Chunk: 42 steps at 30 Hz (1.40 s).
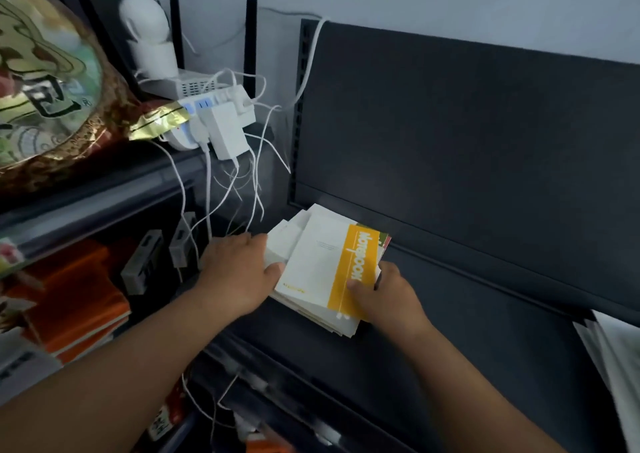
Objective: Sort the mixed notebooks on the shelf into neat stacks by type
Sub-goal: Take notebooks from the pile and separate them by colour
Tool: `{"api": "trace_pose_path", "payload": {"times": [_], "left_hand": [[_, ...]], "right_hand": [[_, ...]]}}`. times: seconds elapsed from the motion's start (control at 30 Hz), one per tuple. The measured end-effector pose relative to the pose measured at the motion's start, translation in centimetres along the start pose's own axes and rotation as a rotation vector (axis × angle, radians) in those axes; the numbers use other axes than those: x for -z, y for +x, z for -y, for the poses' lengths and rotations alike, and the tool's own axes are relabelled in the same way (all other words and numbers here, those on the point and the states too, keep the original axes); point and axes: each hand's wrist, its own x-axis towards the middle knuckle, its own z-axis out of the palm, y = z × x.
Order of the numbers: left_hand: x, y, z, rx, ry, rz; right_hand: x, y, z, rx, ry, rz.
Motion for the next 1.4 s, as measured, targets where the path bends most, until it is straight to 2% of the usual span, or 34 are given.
{"api": "trace_pose_path", "payload": {"times": [0.13, 0.23, 0.33, 0.43, 0.77, 0.87, 1.03, 1.2, 1.4], "left_hand": [[-0.2, 1.6, -0.5, -0.078, 0.011, 0.101], [-0.6, 2.0, -1.4, -0.177, 0.009, 0.109], [-1.0, 2.8, -1.4, -0.089, 0.081, 0.120], [-0.9, 3.6, -0.4, -0.009, 0.081, 0.226], [-2.0, 3.1, 0.1, -0.210, 0.085, 0.258], [-2.1, 2.8, -0.1, -0.261, 0.075, 0.274], [-2.4, 2.3, -1.1, -0.338, 0.052, 0.280], [-2.6, 2.6, -1.7, -0.365, -0.021, 0.304], [-2.1, 2.9, -2.7, -0.364, -0.166, 0.311]], "right_hand": [[-0.3, 0.3, 0.8, -0.135, 0.131, -0.048], [-0.5, 0.4, 1.2, -0.227, 0.214, -0.092], [-0.8, 0.2, 1.3, -0.282, 0.285, -0.124], [-1.1, 0.1, 1.3, -0.313, 0.325, -0.149], [-1.7, -0.5, 0.8, -0.318, 0.389, -0.253], [-1.5, -0.7, 0.5, -0.403, 0.551, -0.274], [-0.1, -1.6, -0.1, -0.579, 0.874, -0.155], [0.4, -2.4, -0.7, -0.519, 0.918, -0.150], [1.1, -3.7, -2.1, -0.438, 1.014, -0.257]]}}
